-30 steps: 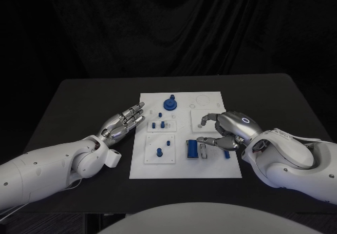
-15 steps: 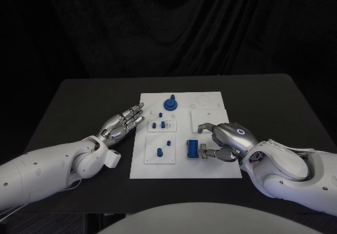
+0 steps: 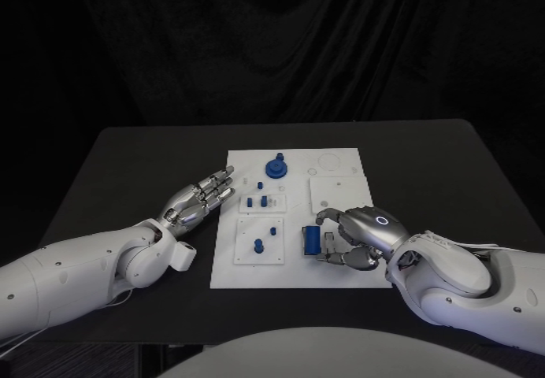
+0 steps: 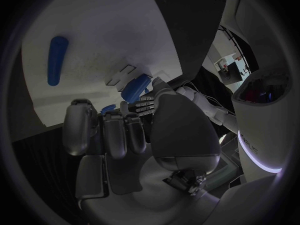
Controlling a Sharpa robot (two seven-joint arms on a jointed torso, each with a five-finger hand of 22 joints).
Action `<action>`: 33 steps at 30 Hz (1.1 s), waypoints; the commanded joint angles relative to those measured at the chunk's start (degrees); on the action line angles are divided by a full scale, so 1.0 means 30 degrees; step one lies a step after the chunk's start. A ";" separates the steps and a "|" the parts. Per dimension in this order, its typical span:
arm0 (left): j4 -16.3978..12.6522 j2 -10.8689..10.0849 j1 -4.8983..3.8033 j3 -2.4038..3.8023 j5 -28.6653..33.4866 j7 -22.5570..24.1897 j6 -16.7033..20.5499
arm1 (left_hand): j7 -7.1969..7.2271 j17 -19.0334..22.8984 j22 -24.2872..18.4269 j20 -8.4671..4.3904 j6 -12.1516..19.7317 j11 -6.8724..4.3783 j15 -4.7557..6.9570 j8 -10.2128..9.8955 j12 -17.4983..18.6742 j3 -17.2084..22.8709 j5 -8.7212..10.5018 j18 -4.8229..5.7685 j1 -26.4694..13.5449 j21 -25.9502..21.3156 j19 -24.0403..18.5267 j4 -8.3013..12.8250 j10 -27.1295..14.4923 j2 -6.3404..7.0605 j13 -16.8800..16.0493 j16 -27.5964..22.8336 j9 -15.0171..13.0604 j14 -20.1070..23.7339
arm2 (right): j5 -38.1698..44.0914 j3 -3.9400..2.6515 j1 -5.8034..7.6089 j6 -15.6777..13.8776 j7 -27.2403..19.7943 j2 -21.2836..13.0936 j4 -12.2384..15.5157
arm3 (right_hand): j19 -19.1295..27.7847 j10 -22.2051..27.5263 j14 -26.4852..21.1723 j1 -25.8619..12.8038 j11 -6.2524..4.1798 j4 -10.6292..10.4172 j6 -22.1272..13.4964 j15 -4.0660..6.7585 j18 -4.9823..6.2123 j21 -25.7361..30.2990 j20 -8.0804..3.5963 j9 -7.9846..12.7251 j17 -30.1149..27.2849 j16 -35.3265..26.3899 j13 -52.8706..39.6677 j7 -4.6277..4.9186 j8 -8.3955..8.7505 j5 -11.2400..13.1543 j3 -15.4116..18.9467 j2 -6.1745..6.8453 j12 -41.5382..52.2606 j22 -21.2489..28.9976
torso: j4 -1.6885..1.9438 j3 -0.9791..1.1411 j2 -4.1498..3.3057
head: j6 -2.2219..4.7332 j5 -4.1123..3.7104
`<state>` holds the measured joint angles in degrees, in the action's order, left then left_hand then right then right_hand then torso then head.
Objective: Assemble the parts on the task board
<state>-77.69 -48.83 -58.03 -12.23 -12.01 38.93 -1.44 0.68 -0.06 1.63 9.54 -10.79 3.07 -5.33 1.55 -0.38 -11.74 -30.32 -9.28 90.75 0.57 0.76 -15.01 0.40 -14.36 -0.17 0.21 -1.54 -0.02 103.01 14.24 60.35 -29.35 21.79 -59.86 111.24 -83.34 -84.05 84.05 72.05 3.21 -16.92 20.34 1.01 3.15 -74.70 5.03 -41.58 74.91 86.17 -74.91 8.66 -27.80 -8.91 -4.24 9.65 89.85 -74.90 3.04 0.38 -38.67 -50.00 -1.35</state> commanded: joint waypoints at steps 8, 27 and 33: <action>-0.0026 0.0039 0.0045 0.0010 0.0011 0.1048 -0.0271 | -0.0210 0.0018 0.0019 0.0164 -0.0012 0.0055 -0.0122 0.0030 0.0094 0.0149 0.0012 0.0297 0.0164 0.0022 0.0009 -0.0013 -0.0023 0.0032 0.0023 -0.0069 -0.0008 0.0007 | 0.0248 -0.0009 -0.0118 0.0989 0.0774 0.0358 -0.0276 | 0.0010 -0.1982 0.1204 -0.1253 0.0220 -0.0027 0.0138 -0.0183 0.0171 0.0060 0.0150 0.0398 0.1691 0.0055 -0.5030 0.0036 -0.0716 0.1047 0.0265 0.0145 0.0052 -0.3385 | 0.0007 -0.0026 -0.0021 | 0.0000 0.0080; -0.0041 0.0024 0.0065 0.0010 0.0011 0.1115 -0.0368 | -0.0394 0.0018 0.0015 0.0162 -0.0145 0.0103 -0.0093 0.0059 0.0086 0.0194 -0.0012 0.0279 0.0132 0.0022 0.0010 -0.0036 0.0001 0.0023 0.0016 -0.0069 -0.0027 0.0007 | 0.0615 -0.0016 -0.0128 0.1027 0.1205 0.0975 -0.0792 | 0.0202 -0.1982 0.1083 -0.0218 0.0154 0.0182 0.0055 -0.0143 0.0277 0.0537 0.0143 0.1407 0.1283 -0.0122 -0.5030 -0.0001 -0.1665 -0.1560 -0.0488 -0.0853 0.0052 -0.3245 | -0.0012 -0.0008 -0.0003 | 0.0000 0.0110; -0.0035 0.0039 0.0071 0.0010 0.0011 0.1122 -0.0410 | -0.0394 0.0018 0.0015 0.0162 -0.0145 0.0103 -0.0093 0.0059 0.0086 0.0194 -0.0012 0.0279 0.0132 0.0022 0.0010 -0.0036 0.0001 0.0023 0.0016 -0.0069 -0.0027 0.0007 | 0.0712 -0.0017 -0.0128 0.0857 0.1208 0.1109 -0.0829 | 0.0206 -0.1982 0.1101 0.0036 0.0051 0.0245 0.0437 -0.0068 0.0285 0.0581 0.0093 0.1804 0.1366 -0.0096 -0.5030 -0.0089 -0.2224 -0.2437 -0.0581 -0.1206 0.0052 -0.3240 | 0.0005 -0.0006 -0.0001 | 0.0000 0.0088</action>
<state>-77.69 -48.82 -57.95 -12.25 -12.01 38.95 -1.86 -0.05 -0.10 1.61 9.54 -11.10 3.07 -5.33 1.55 -0.38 -11.58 -30.32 -9.29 90.75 0.57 0.76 -15.18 0.40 -14.36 -0.19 0.21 -1.54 -0.02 104.09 14.20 60.14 -26.78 24.17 -56.61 108.73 -82.93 -84.03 83.84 72.03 3.59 -16.19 21.28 0.81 3.14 -73.19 5.44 -36.20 74.91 86.16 -74.94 8.35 -34.23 -15.99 -5.63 6.53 89.85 -74.90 3.03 0.36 -38.68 -50.00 -1.04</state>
